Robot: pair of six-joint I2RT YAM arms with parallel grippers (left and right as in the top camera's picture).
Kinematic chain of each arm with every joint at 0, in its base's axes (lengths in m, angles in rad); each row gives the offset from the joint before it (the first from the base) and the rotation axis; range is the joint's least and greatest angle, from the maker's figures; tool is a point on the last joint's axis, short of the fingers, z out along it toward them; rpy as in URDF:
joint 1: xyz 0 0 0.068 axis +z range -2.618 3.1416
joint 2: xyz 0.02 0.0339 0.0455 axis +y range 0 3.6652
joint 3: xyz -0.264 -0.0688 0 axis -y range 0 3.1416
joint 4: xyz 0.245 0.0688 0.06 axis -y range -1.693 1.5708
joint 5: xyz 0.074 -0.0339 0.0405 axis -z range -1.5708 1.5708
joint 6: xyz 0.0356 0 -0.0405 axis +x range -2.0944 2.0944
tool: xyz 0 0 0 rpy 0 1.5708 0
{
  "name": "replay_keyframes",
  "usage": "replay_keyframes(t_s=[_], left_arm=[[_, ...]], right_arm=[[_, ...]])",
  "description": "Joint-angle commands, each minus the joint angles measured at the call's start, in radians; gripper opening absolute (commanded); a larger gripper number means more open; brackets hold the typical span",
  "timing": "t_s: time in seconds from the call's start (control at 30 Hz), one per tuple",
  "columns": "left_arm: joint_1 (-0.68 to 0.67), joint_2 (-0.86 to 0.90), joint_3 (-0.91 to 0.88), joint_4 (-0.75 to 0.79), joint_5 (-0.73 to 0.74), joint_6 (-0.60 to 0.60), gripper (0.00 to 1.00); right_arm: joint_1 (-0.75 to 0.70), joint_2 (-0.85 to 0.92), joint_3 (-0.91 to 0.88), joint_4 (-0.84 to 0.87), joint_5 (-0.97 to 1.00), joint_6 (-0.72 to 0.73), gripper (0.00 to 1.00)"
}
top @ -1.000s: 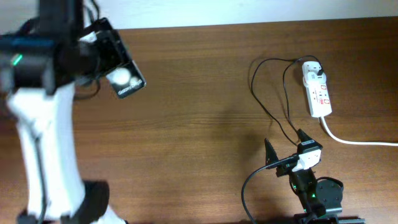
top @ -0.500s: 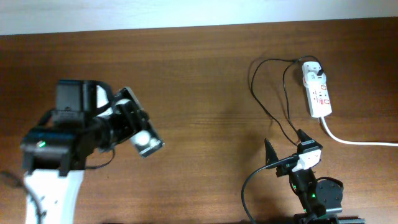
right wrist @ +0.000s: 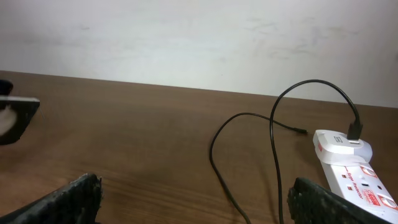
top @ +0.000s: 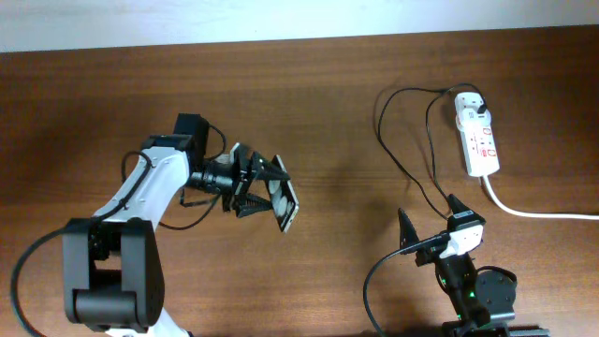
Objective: Plug charger to phone and switch on socket
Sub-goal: 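Lift the phone with the left gripper and turn it upright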
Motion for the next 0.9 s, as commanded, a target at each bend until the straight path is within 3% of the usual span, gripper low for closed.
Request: replay_keyframes(t_s=[0.0,0.1,0.5,0.7,0.87], left_arm=[[0.002,-0.006,0.000,-0.002,0.232,-0.009,0.57],[0.002,-0.006,0.000,-0.003,0.274,-0.167,0.57],[0.002,-0.006,0.000,-0.002,0.291,-0.176,0.55],[0.002,-0.006,0.000,0.003,0.142,-0.158,0.52],[0.002,-0.006,0.000,0.162,0.121,-0.001,0.47]], right_arm=[[0.003,-0.007,-0.008,-0.003,0.002,0.000,0.99],[0.003,-0.007,-0.008,-0.003,0.002,0.000,0.99],[0.003,-0.007,-0.008,-0.003,0.002,0.000,0.99],[0.003,-0.007,-0.008,-0.003,0.002,0.000,0.99],[0.003,-0.007,-0.008,-0.003,0.002,0.000,0.99]])
